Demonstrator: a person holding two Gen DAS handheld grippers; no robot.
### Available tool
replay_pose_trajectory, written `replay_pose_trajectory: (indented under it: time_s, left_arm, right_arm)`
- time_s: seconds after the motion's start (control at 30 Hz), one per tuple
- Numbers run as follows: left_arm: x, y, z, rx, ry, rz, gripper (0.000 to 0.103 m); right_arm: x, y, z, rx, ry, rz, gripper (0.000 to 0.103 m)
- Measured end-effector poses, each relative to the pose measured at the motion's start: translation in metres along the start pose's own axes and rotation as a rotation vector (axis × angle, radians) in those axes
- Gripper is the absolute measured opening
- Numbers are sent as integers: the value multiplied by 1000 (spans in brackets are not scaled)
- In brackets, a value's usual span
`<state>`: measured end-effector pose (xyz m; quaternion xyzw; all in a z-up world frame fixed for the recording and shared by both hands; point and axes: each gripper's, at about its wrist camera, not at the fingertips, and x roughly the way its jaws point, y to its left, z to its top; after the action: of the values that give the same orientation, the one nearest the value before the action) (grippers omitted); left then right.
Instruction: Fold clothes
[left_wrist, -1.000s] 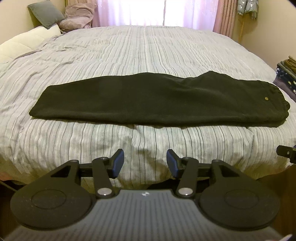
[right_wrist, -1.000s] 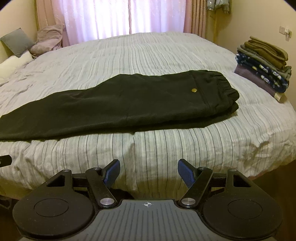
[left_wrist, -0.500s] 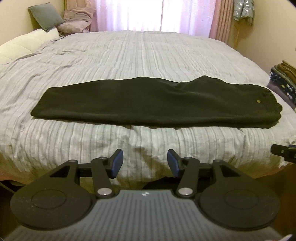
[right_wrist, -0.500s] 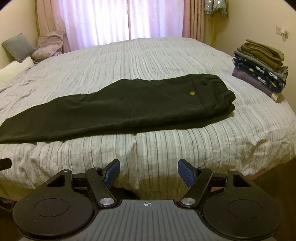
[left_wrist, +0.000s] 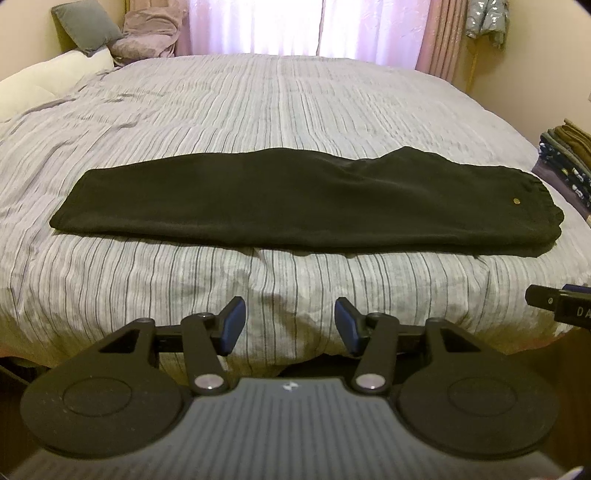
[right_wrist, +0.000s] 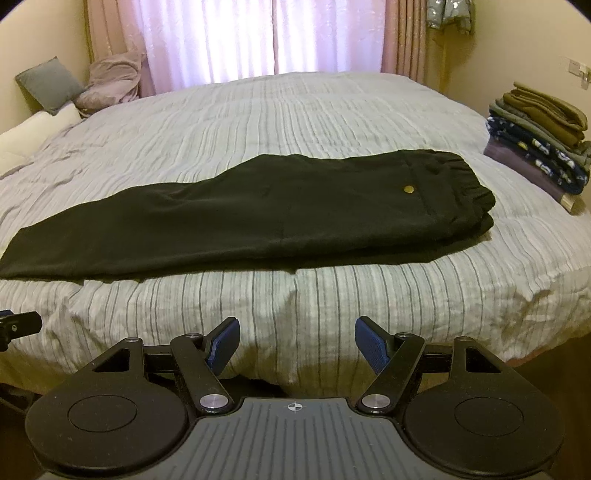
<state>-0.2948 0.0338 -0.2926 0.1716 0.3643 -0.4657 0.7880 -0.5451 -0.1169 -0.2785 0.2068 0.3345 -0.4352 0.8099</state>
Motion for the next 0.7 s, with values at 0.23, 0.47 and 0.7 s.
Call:
replay_pose_trajectory:
  time_s: [0.23, 0.47, 0.7]
  left_arm:
    - [18, 15, 2, -69, 12, -31, 50]
    - [43, 83, 2, -366, -55, -149, 50]
    - [76, 177, -8, -754, -120, -150, 51]
  right_arm:
    - [13, 1, 6, -11, 20, -1, 72]
    - [37, -25, 12, 76, 34, -2, 72]
    - [56, -59, 26, 223, 16, 11, 72]
